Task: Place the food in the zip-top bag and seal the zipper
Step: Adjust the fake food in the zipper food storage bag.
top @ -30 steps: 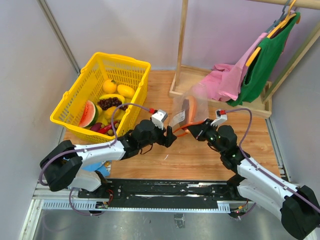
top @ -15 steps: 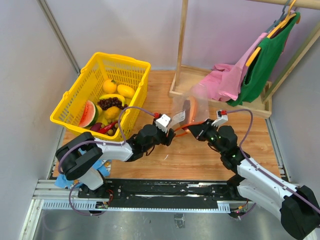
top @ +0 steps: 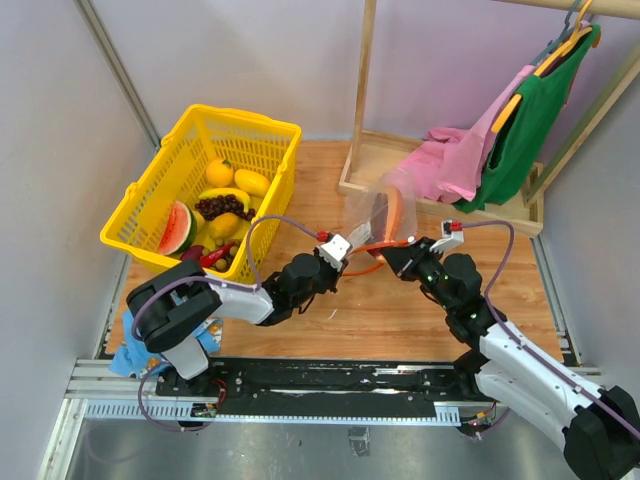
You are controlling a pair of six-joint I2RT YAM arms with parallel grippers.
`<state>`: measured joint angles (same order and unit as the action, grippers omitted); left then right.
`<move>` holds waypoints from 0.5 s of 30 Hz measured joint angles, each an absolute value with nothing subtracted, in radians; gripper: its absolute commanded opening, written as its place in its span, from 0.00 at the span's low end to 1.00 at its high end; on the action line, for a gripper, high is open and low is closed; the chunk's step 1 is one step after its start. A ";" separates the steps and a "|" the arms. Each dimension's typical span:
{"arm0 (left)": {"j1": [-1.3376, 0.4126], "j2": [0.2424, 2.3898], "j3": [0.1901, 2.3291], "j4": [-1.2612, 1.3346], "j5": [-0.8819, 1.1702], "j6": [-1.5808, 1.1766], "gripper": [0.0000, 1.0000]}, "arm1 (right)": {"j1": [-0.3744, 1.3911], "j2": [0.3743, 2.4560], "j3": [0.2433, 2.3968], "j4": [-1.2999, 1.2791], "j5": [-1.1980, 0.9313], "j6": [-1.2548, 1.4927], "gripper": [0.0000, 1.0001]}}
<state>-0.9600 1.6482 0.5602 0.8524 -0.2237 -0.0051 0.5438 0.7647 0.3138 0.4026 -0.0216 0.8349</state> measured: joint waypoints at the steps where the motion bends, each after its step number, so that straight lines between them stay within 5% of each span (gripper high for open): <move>1: -0.967 1.638 0.564 0.834 -0.223 -0.009 0.00 | 0.544 0.757 0.314 0.393 -0.015 0.830 0.01; 15: -1.057 1.412 0.734 0.388 -0.200 -0.276 0.00 | 0.543 0.699 0.309 0.302 0.114 0.810 0.01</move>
<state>-1.0569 1.4120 0.7341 0.3882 -0.2001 -0.2756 0.5434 0.6994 0.3088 0.3019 0.1139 0.8097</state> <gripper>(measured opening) 0.012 0.063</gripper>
